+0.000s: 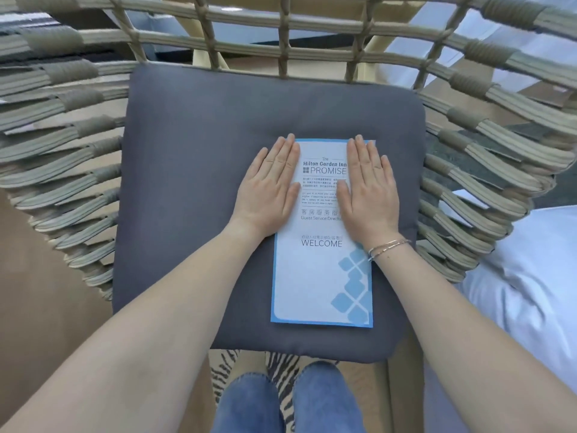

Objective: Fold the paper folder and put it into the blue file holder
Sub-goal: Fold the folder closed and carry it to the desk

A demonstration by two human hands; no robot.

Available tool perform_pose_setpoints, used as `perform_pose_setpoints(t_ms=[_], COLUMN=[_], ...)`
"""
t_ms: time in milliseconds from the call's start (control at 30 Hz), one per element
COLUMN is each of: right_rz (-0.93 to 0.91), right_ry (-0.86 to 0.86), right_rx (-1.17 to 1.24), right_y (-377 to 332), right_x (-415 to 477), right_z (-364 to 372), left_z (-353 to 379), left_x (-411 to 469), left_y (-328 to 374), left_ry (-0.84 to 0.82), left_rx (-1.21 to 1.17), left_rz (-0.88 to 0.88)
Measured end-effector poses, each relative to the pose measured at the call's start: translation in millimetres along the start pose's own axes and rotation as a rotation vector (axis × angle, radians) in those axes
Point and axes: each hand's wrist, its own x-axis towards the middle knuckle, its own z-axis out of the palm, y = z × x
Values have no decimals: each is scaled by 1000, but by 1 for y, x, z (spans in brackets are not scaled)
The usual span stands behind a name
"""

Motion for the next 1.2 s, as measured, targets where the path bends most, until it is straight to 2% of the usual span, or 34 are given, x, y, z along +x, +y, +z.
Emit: perform_pose_setpoints(t_ms=[100, 333, 533, 700, 800, 1200], right_rz=[-12, 64, 8, -2, -20, -39], right_ry=[-51, 59, -140, -93, -41, -32], right_rx=[40, 84, -5, -118, -103, -50], right_y=[0, -36, -67, -62, -60, -23], right_x=[0, -67, -137, -138, -137, -153], right_z=[-17, -41, 1, 33, 39, 23], left_z=[-17, -27, 22, 52, 54, 36], left_x=[-2, -60, -135, -136, -136, -152], left_y=[7, 52, 98, 88, 88, 39], left_ry=[-29, 74, 29, 0, 9, -54], left_rx=[16, -58, -110, -65, -62, -2], left_rz=[-11, 44, -4, -28, -17, 97])
